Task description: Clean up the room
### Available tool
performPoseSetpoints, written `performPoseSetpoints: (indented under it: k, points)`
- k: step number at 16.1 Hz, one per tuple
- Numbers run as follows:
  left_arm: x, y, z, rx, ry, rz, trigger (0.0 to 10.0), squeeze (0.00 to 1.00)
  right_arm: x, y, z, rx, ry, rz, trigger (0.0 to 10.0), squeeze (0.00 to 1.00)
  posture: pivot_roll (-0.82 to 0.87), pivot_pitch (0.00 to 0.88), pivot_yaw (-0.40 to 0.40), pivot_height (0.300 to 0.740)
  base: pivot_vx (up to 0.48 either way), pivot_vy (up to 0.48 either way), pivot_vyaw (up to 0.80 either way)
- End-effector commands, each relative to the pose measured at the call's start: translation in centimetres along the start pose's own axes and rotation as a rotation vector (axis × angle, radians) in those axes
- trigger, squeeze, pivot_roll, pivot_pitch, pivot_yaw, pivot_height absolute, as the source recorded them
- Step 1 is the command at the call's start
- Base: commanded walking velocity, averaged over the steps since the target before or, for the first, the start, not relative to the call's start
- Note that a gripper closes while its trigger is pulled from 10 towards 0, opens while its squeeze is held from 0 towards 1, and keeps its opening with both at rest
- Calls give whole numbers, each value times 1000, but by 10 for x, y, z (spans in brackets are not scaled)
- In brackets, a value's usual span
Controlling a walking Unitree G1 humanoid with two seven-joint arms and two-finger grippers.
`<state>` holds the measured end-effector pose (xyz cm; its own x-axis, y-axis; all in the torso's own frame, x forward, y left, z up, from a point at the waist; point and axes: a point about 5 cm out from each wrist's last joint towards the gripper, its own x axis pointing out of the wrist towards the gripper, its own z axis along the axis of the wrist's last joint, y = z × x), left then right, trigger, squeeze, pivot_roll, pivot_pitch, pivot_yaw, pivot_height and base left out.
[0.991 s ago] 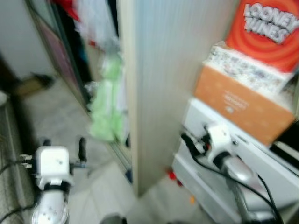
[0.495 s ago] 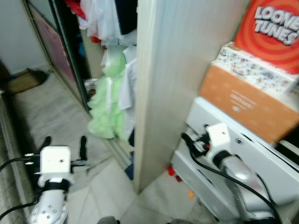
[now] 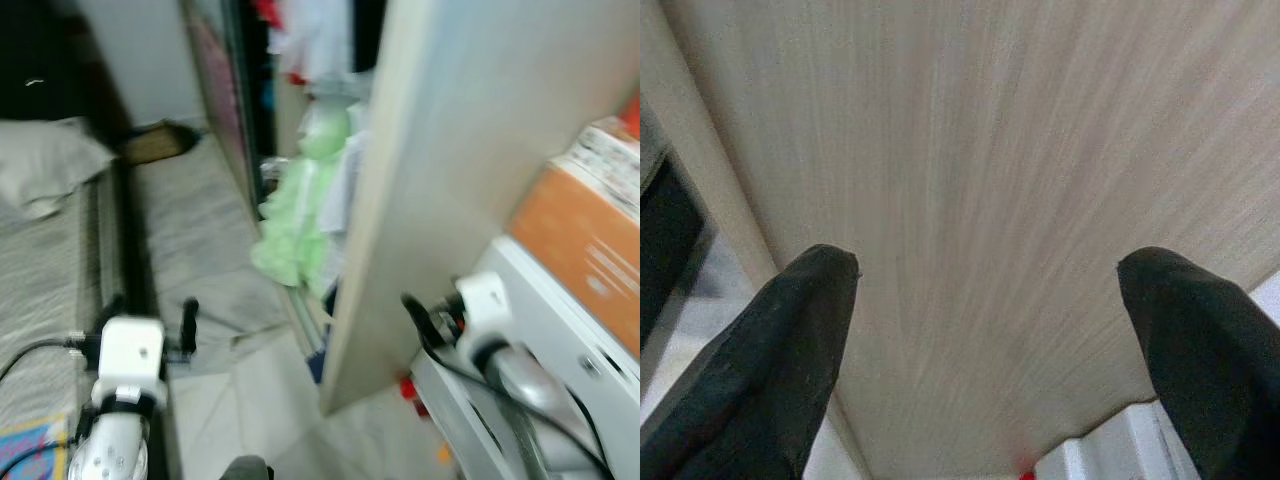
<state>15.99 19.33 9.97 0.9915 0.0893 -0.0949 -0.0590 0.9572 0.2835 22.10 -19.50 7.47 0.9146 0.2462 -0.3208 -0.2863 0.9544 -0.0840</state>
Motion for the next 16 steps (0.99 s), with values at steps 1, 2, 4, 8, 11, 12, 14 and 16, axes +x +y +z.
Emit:
performPoseSetpoints:
  k: [1,2,4,8,11,12,14,16]
  points:
    - [-8,0,2,4,-8,-17,10000,0,-18,-3,1,-3,10,18,10000,0,-12,0,-46,740,0,0,800]
    - [-12,0,0,16,1,-10,10000,0,-27,-4,-8,-12,49,31,10000,0,-14,0,-47,740,0,0,800]
    - [-19,6,-10,42,52,32,10000,0,-40,-7,-24,-57,131,47,10000,0,-16,0,-45,740,0,0,769]
    - [-29,40,-74,-18,347,232,10000,0,-25,-51,-70,46,291,-213,10000,0,-21,0,-40,740,0,0,313]
    - [-19,45,-72,6,311,257,10000,0,-16,-69,-117,159,564,-324,10000,0,-12,0,-33,740,0,0,800]
    - [-10,41,-61,33,254,231,10000,0,-16,-67,-129,115,637,-300,10000,0,3,0,-33,740,0,0,800]
    - [-4,39,-53,46,214,215,10000,0,-17,-63,-136,95,685,-275,10000,0,8,0,-32,740,0,0,800]
    - [12,26,-28,37,117,147,10000,0,-20,-48,-151,61,783,-192,10000,0,30,0,-32,740,0,0,800]
